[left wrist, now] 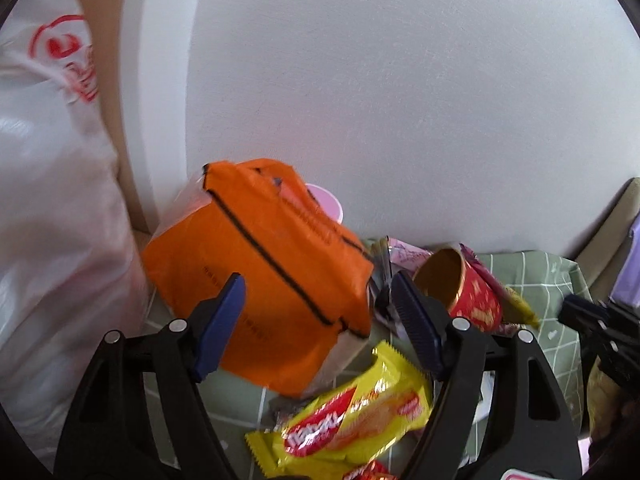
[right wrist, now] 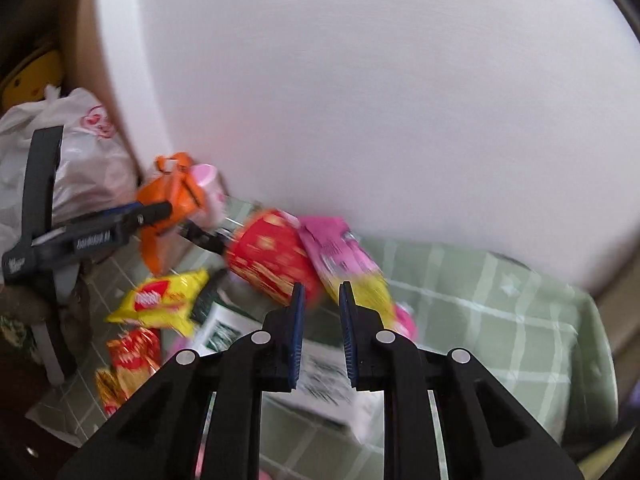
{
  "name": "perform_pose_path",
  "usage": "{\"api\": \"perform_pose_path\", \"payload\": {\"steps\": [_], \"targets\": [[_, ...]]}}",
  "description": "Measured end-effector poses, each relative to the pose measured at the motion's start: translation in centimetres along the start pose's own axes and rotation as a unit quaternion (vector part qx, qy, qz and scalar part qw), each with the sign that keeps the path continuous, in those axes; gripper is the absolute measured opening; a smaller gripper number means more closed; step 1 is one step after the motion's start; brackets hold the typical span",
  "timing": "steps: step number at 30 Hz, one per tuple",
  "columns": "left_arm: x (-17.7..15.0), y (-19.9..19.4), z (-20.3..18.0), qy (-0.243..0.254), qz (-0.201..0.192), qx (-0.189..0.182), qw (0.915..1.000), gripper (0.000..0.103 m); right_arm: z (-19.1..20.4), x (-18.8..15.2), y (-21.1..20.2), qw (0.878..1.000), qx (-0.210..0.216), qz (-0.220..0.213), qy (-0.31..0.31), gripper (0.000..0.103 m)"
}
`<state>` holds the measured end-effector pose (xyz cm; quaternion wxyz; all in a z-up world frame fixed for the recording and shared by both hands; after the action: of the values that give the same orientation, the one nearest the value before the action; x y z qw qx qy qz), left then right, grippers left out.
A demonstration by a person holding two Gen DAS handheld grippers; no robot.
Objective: Collect trash
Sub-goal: 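Grasp the orange bag with the left tool while the right tool grasps the milk carton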
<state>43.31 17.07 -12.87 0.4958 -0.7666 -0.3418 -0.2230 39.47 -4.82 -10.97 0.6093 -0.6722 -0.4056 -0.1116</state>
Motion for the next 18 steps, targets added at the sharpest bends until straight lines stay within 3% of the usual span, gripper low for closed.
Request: {"api": "perform_pose_path", "payload": {"steps": [3, 4, 5, 6, 7, 8, 11, 14, 18], "targets": [[-0.1, 2.0, 0.6, 0.005, 0.017, 0.030, 0.9994, 0.061, -1.9, -1.2, -1.5, 1.000, -0.015, -0.006, 0.010, 0.019], [-0.3, 2.7, 0.8, 0.009, 0.028, 0.041, 0.9987, 0.052, -2.1, -1.4, -1.8, 1.000, -0.006, -0.010, 0.014, 0.021], [-0.5, 3.0, 0.9, 0.012, 0.036, 0.046, 0.9982, 0.046, -2.2, -1.4, -2.2, 1.000, 0.003, -0.013, 0.016, 0.026], [-0.4, 2.9, 1.1, 0.014, 0.038, 0.044, 0.9982, 0.041, -2.3, -1.4, -2.4, 1.000, 0.013, -0.016, 0.013, 0.043], [-0.2, 2.5, 1.0, 0.018, 0.037, 0.043, 0.9982, 0.029, -2.6, -1.4, -2.5, 1.000, 0.026, -0.017, 0.007, 0.057], [0.0, 2.1, 0.7, 0.022, 0.035, 0.046, 0.9981, 0.020, -2.3, -1.4, -2.4, 0.999, 0.046, -0.011, -0.005, 0.058], [0.5, -1.0, -0.4, 0.024, 0.013, 0.045, 0.9986, 0.014, -0.3, -1.9, -2.4, 0.996, 0.071, -0.006, -0.044, 0.058], [0.7, -4.6, -1.4, 0.016, 0.006, 0.014, 0.9998, 0.013, 2.1, -2.4, -2.5, 0.992, 0.066, -0.027, -0.108, 0.058], [0.5, -8.2, -2.8, 0.027, 0.009, -0.021, 0.9994, 0.013, 5.7, -3.2, -1.5, 0.969, 0.086, -0.049, -0.225, 0.058]]}}
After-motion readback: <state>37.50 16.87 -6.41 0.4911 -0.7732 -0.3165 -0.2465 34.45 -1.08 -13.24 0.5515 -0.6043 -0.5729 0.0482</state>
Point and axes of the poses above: each gripper's, at about its wrist camera, not at the fingertips, and y roughly the way its jaws point, z to its left, x to its top, the point moved 7 cm from there along y, roughly the way its jaws point, and after that the axes turned 13 degrees about -x, right-handed, at the moved point
